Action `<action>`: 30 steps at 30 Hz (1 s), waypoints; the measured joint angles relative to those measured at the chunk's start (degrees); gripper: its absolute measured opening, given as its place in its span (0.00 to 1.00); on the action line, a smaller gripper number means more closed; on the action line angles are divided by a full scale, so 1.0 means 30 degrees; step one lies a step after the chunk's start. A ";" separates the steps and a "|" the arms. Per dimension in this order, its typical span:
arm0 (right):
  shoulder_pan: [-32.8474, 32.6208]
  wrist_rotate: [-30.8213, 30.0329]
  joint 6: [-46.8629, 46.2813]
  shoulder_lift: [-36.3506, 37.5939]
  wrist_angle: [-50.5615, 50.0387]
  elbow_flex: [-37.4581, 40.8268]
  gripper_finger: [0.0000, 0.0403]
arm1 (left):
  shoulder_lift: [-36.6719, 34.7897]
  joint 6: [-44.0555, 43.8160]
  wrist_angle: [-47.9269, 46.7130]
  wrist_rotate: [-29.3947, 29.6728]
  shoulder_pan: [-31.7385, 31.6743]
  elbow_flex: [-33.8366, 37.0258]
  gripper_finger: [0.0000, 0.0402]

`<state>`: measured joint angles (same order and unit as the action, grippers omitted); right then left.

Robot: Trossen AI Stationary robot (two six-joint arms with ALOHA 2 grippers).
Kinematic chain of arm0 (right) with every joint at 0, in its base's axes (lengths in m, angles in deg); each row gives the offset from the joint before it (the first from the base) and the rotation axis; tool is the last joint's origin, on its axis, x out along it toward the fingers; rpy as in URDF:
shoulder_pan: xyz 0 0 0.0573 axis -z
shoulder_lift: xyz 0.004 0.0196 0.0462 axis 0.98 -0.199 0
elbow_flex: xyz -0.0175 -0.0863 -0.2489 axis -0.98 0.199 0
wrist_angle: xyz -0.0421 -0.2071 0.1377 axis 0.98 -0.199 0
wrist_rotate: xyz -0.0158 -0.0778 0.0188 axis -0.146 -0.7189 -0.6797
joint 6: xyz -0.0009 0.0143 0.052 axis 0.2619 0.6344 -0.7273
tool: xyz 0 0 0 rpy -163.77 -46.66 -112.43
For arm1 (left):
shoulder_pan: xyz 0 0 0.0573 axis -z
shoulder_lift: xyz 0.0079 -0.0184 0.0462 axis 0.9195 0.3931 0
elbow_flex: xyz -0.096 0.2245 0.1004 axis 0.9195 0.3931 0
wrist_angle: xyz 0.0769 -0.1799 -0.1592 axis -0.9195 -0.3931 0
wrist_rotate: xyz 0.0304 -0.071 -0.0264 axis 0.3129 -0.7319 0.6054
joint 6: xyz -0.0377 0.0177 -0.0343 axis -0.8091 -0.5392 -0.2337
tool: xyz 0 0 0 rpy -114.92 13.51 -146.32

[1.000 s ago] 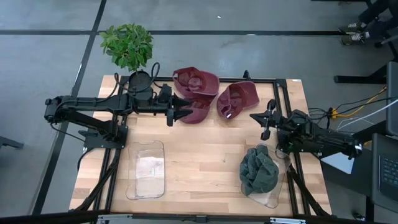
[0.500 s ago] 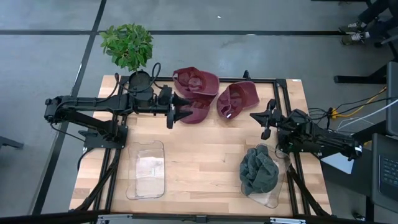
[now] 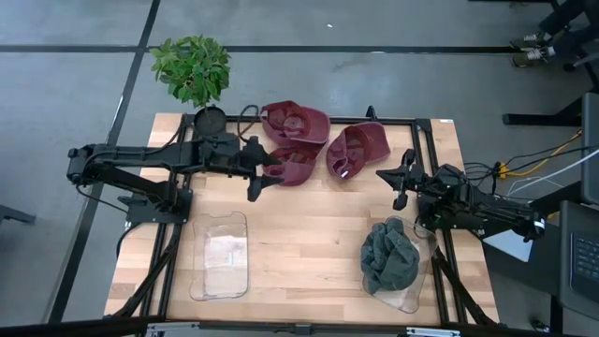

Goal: Pick & Place hat
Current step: Put the bottom left red cap into the left transparent bin

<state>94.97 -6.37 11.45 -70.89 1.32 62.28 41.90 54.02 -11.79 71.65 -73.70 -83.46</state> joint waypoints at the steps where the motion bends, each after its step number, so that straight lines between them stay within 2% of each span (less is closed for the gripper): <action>1: 0.0000 0.0000 0.0001 0.0000 0.0000 0.0000 0.04 | 0.0100 0.0113 -0.0272 0.0012 0.0000 -0.0005 0.67; 12: 0.0000 0.0000 -0.0012 0.0000 0.0000 -0.0007 0.04 | 0.2263 0.2639 -0.0886 -0.0278 0.0000 0.0001 0.67; 23: 0.0000 -0.0007 -0.0012 0.0000 0.0000 -0.0007 0.04 | 0.3422 0.4688 -0.1639 0.0086 0.0131 -0.0021 0.67; 30: 0.0000 -0.0007 -0.0004 0.0000 0.0000 -0.0007 0.04 | 0.5161 0.4897 -0.1801 0.0436 0.0131 -0.0137 0.67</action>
<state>94.97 -6.39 11.44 -70.89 1.32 62.25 57.39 68.71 -17.19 72.96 -73.31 -83.87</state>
